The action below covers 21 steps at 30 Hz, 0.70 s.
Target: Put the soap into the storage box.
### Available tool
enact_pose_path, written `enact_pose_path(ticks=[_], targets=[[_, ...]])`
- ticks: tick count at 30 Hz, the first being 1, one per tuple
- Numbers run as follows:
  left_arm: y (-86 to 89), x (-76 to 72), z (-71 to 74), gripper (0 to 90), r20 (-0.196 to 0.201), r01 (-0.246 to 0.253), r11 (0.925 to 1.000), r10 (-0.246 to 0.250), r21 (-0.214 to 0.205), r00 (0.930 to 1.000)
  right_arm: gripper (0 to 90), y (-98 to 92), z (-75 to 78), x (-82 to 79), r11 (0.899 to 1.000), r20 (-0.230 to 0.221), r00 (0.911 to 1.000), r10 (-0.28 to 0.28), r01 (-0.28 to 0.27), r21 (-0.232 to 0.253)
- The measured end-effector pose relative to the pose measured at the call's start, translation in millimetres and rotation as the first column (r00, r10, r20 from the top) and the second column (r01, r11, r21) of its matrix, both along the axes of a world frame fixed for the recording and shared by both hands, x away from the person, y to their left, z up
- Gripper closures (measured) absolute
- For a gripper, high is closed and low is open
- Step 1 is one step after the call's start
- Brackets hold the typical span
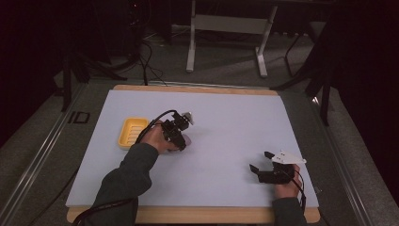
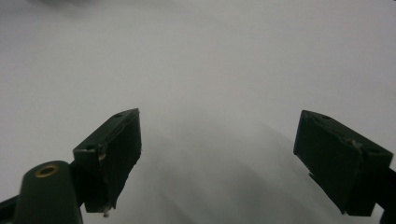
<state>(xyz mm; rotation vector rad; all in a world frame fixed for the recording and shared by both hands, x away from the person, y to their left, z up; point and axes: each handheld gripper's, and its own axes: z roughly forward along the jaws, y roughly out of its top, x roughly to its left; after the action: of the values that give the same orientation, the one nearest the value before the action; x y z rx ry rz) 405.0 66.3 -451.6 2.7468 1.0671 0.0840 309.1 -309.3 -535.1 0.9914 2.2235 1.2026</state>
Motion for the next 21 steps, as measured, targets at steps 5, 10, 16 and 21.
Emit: enact_pose_path(ticks=[5, 10, 16, 21], targets=[[0.9, 0.2, 1.6, 49.3, 0.009, -0.001, 1.0000, 0.001, -0.001, 1.0000, 14.7, -0.1, 0.0, -0.1, 1.000, -0.001, 1.0000, -0.001, 0.001, 0.001], [5.0, 2.0, 2.7, 49.3, 0.008, -0.014, 0.9999, 0.014, -0.003, 0.9999, 14.7, -0.1, 0.1, 0.0, 1.000, -0.002, 1.0000, -0.001, 0.001, 0.002], [12.9, 4.6, 7.2, 49.3, 0.015, -0.032, 0.9995, 0.032, -0.002, 0.9994, 14.7, -0.2, 0.1, 0.0, 1.000, -0.003, 1.0000, -0.001, 0.001, 0.002], [20.0, 5.6, 12.2, 49.3, 0.027, -0.041, 0.9991, 0.041, 0.005, 0.9988, 14.7, -0.1, 0.0, 0.1, 1.000, -0.001, 1.0000, 0.000, 0.000, 0.001]])
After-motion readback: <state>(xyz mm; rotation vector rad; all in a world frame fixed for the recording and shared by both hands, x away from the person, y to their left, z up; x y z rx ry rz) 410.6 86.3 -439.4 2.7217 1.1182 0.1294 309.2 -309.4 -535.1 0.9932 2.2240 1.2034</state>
